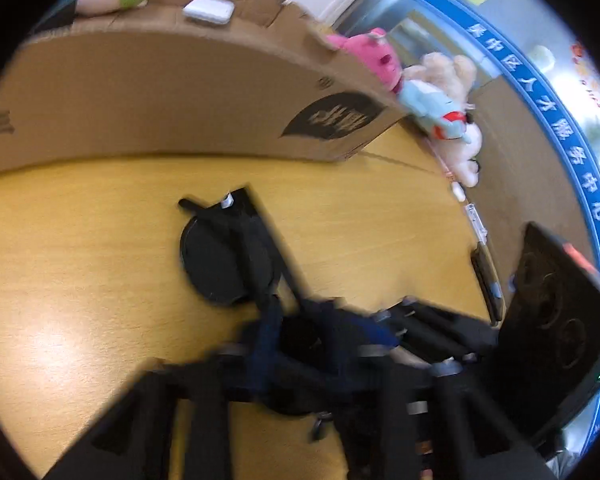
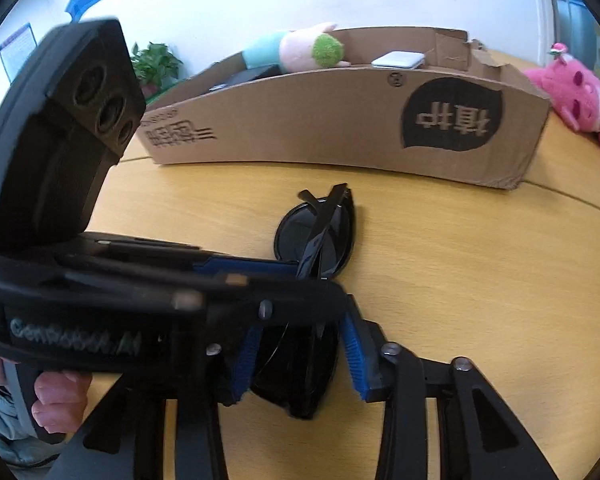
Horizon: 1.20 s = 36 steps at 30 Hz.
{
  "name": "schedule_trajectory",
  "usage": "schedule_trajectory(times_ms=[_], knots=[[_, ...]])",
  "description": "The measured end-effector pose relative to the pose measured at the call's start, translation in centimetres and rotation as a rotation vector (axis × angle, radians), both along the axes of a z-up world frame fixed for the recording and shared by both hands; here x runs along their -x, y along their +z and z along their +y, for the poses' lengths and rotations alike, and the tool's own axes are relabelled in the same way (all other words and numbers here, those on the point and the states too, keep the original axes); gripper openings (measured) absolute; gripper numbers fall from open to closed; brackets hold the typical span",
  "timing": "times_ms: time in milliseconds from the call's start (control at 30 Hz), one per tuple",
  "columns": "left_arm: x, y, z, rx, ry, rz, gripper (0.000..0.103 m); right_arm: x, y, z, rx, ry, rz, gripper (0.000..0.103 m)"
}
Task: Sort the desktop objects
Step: 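Close the left gripper on the sunglasses frame and lift them, then carry the sunglasses over the cardboard box with the left gripper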
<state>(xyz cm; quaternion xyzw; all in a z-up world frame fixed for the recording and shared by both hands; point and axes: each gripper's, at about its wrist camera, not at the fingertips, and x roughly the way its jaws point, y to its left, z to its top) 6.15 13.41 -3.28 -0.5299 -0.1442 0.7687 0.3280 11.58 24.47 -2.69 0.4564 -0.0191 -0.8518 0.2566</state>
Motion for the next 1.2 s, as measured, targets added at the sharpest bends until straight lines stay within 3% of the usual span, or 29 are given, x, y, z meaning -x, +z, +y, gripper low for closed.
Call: schedule_trajectory(times_ms=[200,400,800,1033,1200], knots=[[-0.1,0.1,-0.2,-0.001,0.002,-0.007,0.009,-0.4,0.1,-0.8,-0.006,-0.005,0.004,0.035],[-0.6,1.5,-0.4,-0.005,0.007,0.042,0.008,-0.2,1.3,-0.6,0.017,-0.015,0.04,0.033],[-0.3,8.8,-1.5,0.008,0.061,0.233,0.008,0.9,8.1,-2.1,0.027,0.03,0.2,0.032],[2.4,13.0,-2.7,0.02,0.071,0.335,0.008,3.8,12.3,-3.4,0.033,0.061,0.286,0.032],[5.3,14.8,-4.0,0.031,0.074,0.362,0.008,7.0,14.1,-4.4,0.052,0.08,0.301,0.032]])
